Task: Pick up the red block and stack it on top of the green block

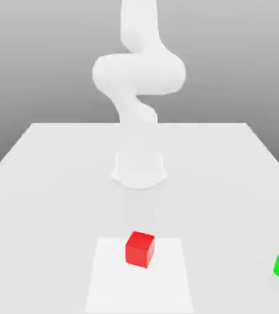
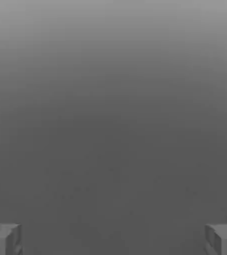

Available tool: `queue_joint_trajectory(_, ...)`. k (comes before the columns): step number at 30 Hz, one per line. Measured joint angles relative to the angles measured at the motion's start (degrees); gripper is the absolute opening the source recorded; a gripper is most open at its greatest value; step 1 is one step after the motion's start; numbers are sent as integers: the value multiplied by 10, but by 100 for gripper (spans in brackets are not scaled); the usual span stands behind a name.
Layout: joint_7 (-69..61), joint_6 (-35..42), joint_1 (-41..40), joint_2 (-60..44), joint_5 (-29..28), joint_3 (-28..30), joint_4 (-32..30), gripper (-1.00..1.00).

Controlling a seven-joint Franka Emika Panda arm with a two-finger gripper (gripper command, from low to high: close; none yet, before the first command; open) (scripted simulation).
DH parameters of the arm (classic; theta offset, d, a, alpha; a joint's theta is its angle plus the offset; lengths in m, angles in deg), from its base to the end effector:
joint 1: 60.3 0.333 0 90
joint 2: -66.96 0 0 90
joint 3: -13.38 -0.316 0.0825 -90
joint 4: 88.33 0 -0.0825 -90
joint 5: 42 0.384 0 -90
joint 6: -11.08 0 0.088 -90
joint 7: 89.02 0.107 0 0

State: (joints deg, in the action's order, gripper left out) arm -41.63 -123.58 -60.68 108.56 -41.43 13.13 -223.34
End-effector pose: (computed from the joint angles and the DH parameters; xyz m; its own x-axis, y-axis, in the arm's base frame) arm 0.3768 -0.0002 0.6612 0.5061 -0.7411 0.4412 -0.5560 -0.6714 -0.4900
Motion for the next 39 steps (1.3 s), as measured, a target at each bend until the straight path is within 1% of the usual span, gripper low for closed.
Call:
queue_joint_trajectory(11, 89, -149, -19, -225, 18, -24, -161, 0)
queue_joint_trajectory(17, 160, -240, -30, -364, 6, -37, -257, 0)
queue_joint_trajectory(19, 176, -272, -31, -408, -3, -36, -269, 0)
queue_joint_trajectory(24, 196, -360, -19, -512, -27, -18, -261, 0)
queue_joint_trajectory(25, 198, -378, -15, -532, -29, -13, -258, -100)
queue_joint_trajectory(32, 200, -382, -15, -537, -32, -13, -257, -100)
queue_joint_trajectory(39, 180, -272, -18, -412, -8, -24, -272, -100)
